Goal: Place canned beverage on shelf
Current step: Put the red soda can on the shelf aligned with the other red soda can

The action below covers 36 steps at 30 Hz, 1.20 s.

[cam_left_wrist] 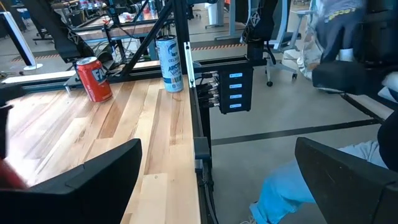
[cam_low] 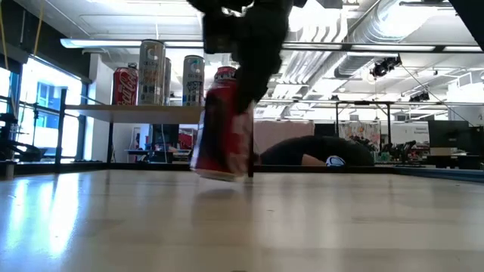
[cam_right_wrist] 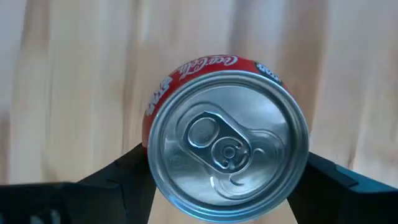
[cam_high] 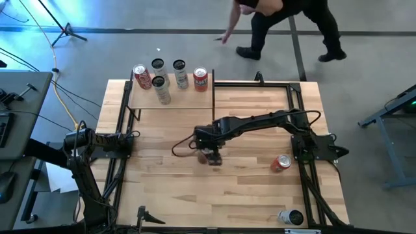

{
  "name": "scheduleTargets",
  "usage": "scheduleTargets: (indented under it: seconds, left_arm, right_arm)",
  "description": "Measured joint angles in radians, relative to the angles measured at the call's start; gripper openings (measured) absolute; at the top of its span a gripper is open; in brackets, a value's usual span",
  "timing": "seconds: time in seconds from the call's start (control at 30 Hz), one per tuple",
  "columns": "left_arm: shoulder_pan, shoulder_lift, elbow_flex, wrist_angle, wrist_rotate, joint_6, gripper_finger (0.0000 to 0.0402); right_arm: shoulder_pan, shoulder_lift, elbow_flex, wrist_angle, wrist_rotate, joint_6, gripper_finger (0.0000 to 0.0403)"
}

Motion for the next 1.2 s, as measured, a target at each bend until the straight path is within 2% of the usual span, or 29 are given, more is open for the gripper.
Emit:
scheduleTargets:
  seconds: [0.1,0.2,0.43,0.7,1.03,1.2]
  left_arm:
    - [0.0,0.0,0.0,0.0,0.0,0.0,0.0399]
    - [0.0,0.0,0.0,0.0,0.0,0.0,0.0399]
    - [0.0,0.0,0.0,0.0,0.0,0.0,0.0399]
    - [0.0,0.0,0.0,0.0,0.0,0.0,0.0399]
    - [0.0,0.0,0.0,0.0,0.0,0.0,0.0399]
    - [0.0,0.0,0.0,0.0,0.0,0.0,0.0399]
  right_arm:
    - [0.0,0.0,0.0,0.043,0.072,0.224,0.0273]
    - [-0.001,0.0,0.0,0.05,0.137,0.367,0.0273]
    - [-0.001,0.0,0.0,-0.03,0.151,0.617,0.0273]
    - [-0.001,-0.005,0.003,-0.237,0.107,0.794,0.0274]
    - [-0.025,-0.005,0.003,-0.255,0.071,0.962,0.0275]
    - [-0.037,-0.005,0.002,-0.258,0.108,1.005,0.0275]
